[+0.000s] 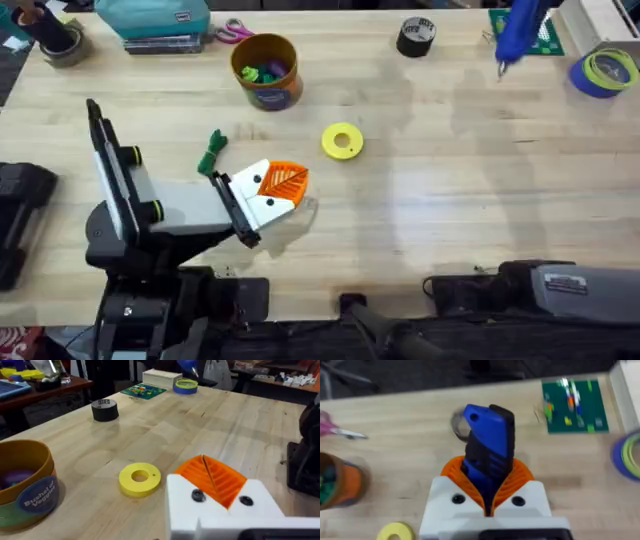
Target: Pick up the gripper from the table and insert it into the empty holder that is missing its gripper. Then pick up a screw, insert it into the mounting hole, and use the screwdriver to tighten it. Finally, clean up the table by picking up the vegetable and placing it into the bucket.
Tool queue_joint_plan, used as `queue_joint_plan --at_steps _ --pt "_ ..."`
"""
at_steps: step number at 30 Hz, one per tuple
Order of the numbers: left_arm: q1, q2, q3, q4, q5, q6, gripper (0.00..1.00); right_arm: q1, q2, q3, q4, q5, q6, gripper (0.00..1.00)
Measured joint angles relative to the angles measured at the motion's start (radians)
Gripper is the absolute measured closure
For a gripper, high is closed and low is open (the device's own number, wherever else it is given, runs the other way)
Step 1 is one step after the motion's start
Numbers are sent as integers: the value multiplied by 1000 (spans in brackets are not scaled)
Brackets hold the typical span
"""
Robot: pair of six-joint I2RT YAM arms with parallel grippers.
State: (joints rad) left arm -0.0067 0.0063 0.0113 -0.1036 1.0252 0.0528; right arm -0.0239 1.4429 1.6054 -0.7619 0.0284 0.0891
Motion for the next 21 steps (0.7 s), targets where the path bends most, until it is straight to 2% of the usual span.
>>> queue_joint_plan --at_steps 7,14,21 --pt "0 0 0 0 0 0 993 126 -1 117 136 -129 -3 976" --pt "0 0 0 0 0 0 993 263 -1 131 391 -331 9 976" --pt "0 0 0 0 0 0 993 440 -2 113 665 -466 24 976"
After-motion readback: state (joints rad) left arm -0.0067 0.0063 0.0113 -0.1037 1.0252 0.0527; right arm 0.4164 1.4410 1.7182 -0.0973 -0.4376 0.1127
